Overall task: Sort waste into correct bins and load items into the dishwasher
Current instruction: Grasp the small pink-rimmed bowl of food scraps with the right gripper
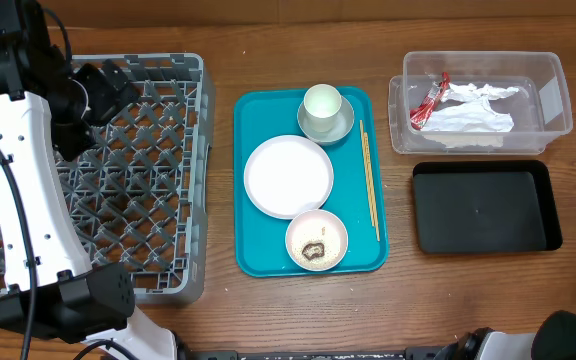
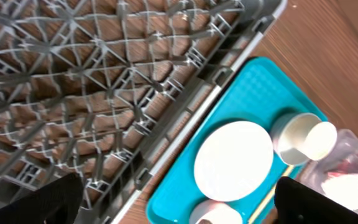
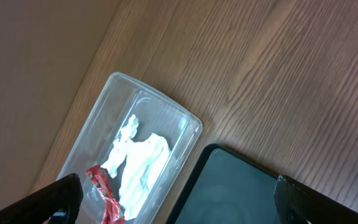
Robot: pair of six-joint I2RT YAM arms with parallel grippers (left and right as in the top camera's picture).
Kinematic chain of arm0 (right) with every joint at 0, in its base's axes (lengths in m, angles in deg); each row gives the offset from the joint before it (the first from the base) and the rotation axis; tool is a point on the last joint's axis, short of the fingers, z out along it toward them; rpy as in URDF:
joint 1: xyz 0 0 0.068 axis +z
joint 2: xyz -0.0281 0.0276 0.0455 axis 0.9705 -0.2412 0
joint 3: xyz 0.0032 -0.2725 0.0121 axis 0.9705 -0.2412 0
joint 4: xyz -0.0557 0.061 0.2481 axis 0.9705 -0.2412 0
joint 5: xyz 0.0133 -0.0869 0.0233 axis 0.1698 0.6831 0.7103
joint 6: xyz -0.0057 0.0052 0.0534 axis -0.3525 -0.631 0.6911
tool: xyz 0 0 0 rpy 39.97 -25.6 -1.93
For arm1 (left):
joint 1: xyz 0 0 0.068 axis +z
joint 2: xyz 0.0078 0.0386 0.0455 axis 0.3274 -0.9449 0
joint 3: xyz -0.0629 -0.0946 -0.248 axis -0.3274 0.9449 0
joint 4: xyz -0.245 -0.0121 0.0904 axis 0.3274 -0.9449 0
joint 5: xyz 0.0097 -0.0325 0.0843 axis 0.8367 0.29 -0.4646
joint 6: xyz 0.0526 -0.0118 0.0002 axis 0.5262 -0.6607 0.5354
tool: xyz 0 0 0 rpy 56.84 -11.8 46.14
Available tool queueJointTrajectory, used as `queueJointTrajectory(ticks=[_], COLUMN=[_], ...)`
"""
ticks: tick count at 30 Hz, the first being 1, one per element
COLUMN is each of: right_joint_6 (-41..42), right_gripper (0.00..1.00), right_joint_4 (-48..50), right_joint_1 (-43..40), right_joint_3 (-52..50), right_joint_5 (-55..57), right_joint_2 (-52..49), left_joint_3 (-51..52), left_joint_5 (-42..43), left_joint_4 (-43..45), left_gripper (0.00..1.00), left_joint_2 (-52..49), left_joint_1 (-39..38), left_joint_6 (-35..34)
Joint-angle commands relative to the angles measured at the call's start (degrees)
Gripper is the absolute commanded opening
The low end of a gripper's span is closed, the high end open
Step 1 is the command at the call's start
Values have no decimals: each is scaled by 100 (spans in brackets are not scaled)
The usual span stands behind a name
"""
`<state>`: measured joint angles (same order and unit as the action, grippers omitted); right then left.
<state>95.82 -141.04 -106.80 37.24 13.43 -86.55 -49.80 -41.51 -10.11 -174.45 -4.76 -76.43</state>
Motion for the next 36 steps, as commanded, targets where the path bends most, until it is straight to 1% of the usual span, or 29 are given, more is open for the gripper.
queueJointTrajectory(ticks=[1,2,5,7,8,9,10,11,12,13,14,15,17,18,19,21,23,24,25,27,28,30,32,36], right_joint_6=[-13,-17,-4,-136,-487,-774,-861,-879,-876,-796,-505,-291,26,136,142,136,39,-33,-101,-251,-415,-472,-323,166], right_gripper=[100,100,100,100,100,100,98,94,93,93,93,93,93,93,90,77,73,68,67,67,69,71,75,74], right_joint_4=[284,286,57,39,-116,-358,-494,-831,-942,-1191,-1300,-1314,-1137,-769,-555,566,988,1088,1106,1231,1298,1329,1440,1991], right_joint_1=[-7,-7,48,407,831,1322,1626,2494,2865,3860,4544,4935,5744,6343,6581,7587,7980,8177,8365,8607,8706,8819,8861,8828], right_joint_3=[17,17,4,-70,-109,-144,-175,-297,-354,-566,-780,-927,-1314,-1679,-1840,-2608,-2861,-2916,-2914,-2907,-2894,-2802,-2610,-2573], right_joint_5=[-1202,-1604,-3930,-4664,-4765,-4597,-4389,-3506,-3108,-2103,-1528,-1259,-970,-962,-968,-863,-667,-450,-210,-203,-273,-251,-256,-273], right_joint_2=[63,63,50,48,48,48,48,48,42,9,-20,-35,-68,-81,-90,-138,-223,-319,-466,-789,-986,-1311,-1591,-1641], left_joint_3=[-17,-17,-17,-17,-17,-17,-17,-17,-17,-17,-17,-17,-17,-17,-17,-17,-17,-17,-17,-17,-17,-17,-17,-17], left_joint_5=[317,319,302,184,184,186,190,184,157,-68,-269,-317,-337,-337,-337,-337,-337,-337,-337,-337,-337,-337,-337,-337], left_joint_4=[15,15,33,170,264,391,407,444,446,463,461,459,459,459,461,459,459,459,459,459,461,459,459,459], left_gripper=[100,100,100,100,100,100,100,100,100,100,100,100,100,100,100,100,100,100,100,100,100,100,100,100], left_joint_2=[-13,-13,-13,-13,-13,-13,-13,-13,-13,-13,-13,-13,-13,-13,-13,-13,-13,-13,-13,-13,-13,-13,-13,-13], left_joint_1=[-13,-13,-11,-11,-11,-11,-11,-11,-11,-11,-11,-11,-11,-13,-11,-11,-11,-13,-13,-11,-13,-13,-11,-13], left_joint_6=[-98,-98,-98,-98,-98,-98,-105,-120,-118,-118,-118,-118,-118,-118,-118,-118,-118,-118,-118,-118,-118,-118,-120,-118])
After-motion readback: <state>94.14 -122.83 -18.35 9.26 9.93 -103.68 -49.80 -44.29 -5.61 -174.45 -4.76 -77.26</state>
